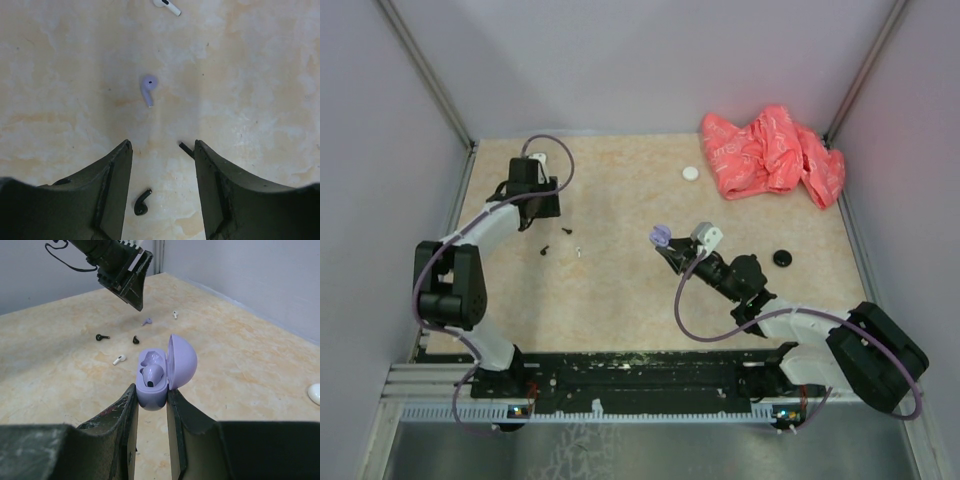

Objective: Insert the wireless bluetooth earbuds into the charging case
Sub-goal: Pick up the earbud from the center of the board.

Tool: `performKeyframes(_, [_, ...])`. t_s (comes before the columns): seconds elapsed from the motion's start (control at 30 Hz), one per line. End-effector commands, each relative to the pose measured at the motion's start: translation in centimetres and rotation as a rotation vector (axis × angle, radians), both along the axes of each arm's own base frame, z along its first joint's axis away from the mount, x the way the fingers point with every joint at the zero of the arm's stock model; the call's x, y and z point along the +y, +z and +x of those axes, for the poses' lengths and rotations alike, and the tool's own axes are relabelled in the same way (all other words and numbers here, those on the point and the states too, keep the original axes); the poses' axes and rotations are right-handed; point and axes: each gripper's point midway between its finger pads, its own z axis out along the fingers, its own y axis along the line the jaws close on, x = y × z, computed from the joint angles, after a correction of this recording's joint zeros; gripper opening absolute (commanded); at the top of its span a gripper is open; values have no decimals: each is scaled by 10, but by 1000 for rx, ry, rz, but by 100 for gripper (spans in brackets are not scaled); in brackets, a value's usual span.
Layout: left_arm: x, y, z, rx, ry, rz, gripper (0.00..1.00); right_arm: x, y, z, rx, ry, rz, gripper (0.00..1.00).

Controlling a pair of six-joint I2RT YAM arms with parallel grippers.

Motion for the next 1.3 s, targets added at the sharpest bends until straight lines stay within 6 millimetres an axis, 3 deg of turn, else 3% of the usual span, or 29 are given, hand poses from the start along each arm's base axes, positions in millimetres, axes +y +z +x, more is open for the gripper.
performKeyframes(0.0, [0,-6,22,28,-17,-63,57,-4,27,0,-86,-13,60,0])
performKeyframes(0.2, [10,-33,43,97,-16,-32,53,-6,29,-1,-96,-18,70,0])
performKeyframes(0.43, [15,-49,57,141,-38,17,48,-6,28,-1,-93,-18,70,0])
performKeyframes(1.07, [18,-89,57,242,-81,65,34,-6,31,-3,-95,-12,79,0])
performKeyframes(1.27, [14,-87,47,281,-108,73,19,-6,33,-4,-98,-8,82,0])
